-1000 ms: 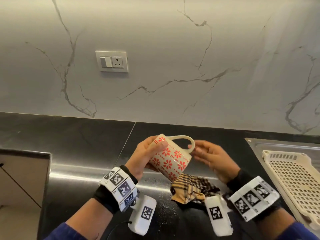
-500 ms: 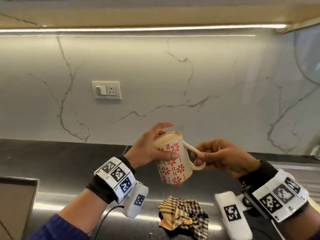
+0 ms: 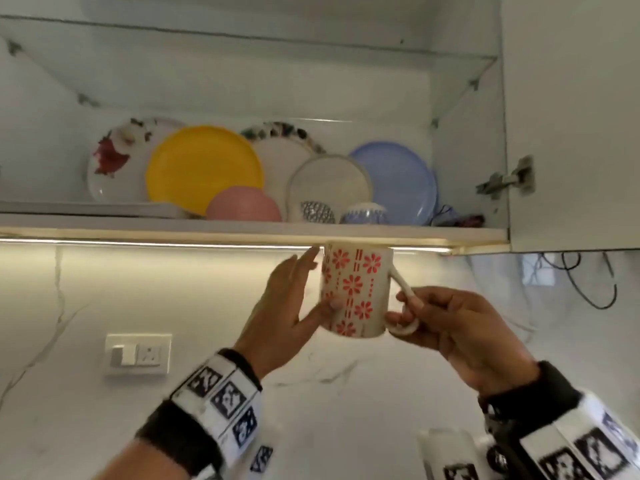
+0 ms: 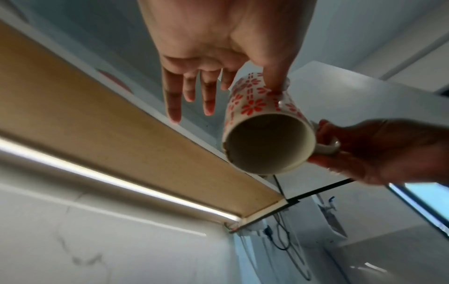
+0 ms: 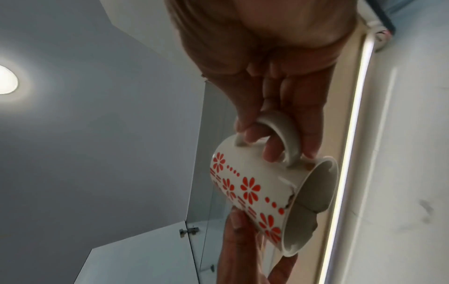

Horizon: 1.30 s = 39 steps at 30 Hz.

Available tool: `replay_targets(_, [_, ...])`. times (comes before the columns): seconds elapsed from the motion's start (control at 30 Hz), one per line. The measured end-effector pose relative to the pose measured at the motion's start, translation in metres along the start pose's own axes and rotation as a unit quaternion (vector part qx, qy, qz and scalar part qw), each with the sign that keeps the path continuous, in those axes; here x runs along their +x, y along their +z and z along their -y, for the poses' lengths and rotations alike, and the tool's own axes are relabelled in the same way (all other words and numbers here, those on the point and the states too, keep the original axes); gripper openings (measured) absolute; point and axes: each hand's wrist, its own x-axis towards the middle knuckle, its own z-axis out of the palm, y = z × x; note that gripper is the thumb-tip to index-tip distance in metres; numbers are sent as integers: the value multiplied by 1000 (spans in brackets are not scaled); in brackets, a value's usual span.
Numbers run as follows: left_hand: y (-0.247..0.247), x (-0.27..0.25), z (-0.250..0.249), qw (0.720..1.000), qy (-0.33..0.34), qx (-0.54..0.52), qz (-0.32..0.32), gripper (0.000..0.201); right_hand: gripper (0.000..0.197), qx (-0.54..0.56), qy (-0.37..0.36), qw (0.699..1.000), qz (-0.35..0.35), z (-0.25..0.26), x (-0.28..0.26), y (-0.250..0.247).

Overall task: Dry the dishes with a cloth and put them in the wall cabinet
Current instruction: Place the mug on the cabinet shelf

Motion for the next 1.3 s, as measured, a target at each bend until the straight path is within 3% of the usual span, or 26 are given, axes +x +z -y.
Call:
replay_targets(0.1, [-8, 39, 11, 989, 24, 144, 22, 114, 12, -54, -57, 995, -64, 36, 30, -4])
replay_targets(0.2, [-8, 67, 28, 958, 75, 275, 19, 110, 21, -112, -83, 982, -126, 69, 60, -15])
replay_targets(0.33, [-2, 79, 45, 914, -17, 390, 110, 91, 19, -169, -91, 958, -213, 93, 96, -27])
replay_targets(0.6, [8, 79, 64, 892, 21, 445, 79, 106, 28, -238, -16, 923, -303, 78, 158, -52])
replay_targets(0.73, [9, 77, 68, 896, 29, 438, 71, 110, 21, -286, 15, 908, -306, 73, 182, -65])
replay_targets(0.8, [9, 76, 69, 897, 40, 435, 66, 110, 7, -328, 28, 896, -298, 74, 192, -68])
replay_targets(1.0, [9, 76, 72, 899, 57, 431, 53, 115, 21, -553, 41, 781, -288, 75, 195, -74])
replay_targets(1.13, [12, 75, 77, 897, 80, 434, 16, 117, 19, -672, 22, 677, -301, 68, 197, -82])
replay_targets(1.3, [16, 75, 80, 892, 91, 442, -10, 119, 25, -667, -36, 672, -321, 53, 200, -86])
